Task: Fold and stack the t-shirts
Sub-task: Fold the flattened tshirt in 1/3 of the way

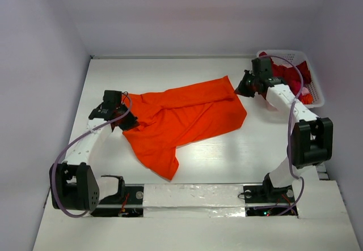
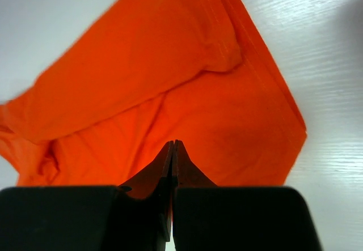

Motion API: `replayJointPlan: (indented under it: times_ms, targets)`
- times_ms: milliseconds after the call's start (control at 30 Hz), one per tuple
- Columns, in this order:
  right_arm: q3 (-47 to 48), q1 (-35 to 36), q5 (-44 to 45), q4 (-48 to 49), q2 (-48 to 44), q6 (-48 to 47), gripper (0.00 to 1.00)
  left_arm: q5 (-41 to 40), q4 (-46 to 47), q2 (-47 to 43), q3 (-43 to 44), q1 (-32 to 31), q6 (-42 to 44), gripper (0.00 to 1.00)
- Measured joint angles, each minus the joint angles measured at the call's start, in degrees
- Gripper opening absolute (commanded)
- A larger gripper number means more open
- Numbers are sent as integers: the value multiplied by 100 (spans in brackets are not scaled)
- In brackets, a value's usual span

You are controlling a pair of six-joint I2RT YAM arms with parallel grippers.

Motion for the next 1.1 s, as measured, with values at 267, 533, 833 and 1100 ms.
replayJointPlan:
  times_ms: [267,533,833,1100]
  targets:
    - [717,48,17,-424,1108,-286,0,-116,603,238,-92,-4,-98,0]
    - [2734,232,4,-1075,2516,-505,0,-527,1121,1084,273,-4,-157,0]
    - [3436,463,90,-1375,3069,-616,0,-778,1580,1685,365,-90,-240,0]
    - [3193,525,116,-1410,3338,-612,0,-817,1753,2081,365,-160,-286,0]
